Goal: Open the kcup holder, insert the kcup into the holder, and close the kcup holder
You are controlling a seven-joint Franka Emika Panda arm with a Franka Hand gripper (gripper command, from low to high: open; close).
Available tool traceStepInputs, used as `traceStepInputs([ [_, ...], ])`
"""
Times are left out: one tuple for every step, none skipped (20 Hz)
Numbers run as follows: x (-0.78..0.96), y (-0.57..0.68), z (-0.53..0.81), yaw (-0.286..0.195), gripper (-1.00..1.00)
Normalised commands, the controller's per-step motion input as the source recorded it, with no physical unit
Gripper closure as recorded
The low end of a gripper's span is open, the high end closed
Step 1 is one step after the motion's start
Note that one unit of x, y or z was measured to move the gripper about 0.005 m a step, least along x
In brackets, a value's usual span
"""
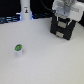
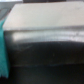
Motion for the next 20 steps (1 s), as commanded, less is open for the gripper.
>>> traceStepInputs([
  [0.93,-0.13,0.27,-0.038,1.00],
  [0.97,-0.16,0.29,-0.036,1.00],
  [0.98,-0.19,0.31,-0.043,1.00],
  [0.98,-0.14,0.24,-0.049,1.00],
  [0.88,-0.02,0.24,-0.021,1.00],
  [0.97,-0.12,0.28,-0.051,1.00],
  [0.95,-0.13,0.29,-0.058,1.00],
  [0.94,-0.14,0.28,-0.061,1.00],
  [0.91,-0.08,0.34,-0.025,1.00],
  [0.93,-0.14,0.28,-0.064,1.00],
  [0.93,-0.15,0.27,-0.065,1.00],
  [0.93,-0.15,0.27,-0.066,1.00],
  [0.93,-0.15,0.26,-0.065,1.00],
  [0.84,-0.03,0.19,-0.050,1.00],
  [0.94,-0.14,0.29,-0.062,1.00],
  [0.94,-0.12,0.28,-0.062,1.00],
  [0.94,-0.12,0.26,-0.063,1.00],
  [0.93,-0.13,0.28,-0.065,1.00],
  [0.92,-0.14,0.27,-0.068,1.00],
  [0.90,-0.15,0.29,-0.070,1.00],
])
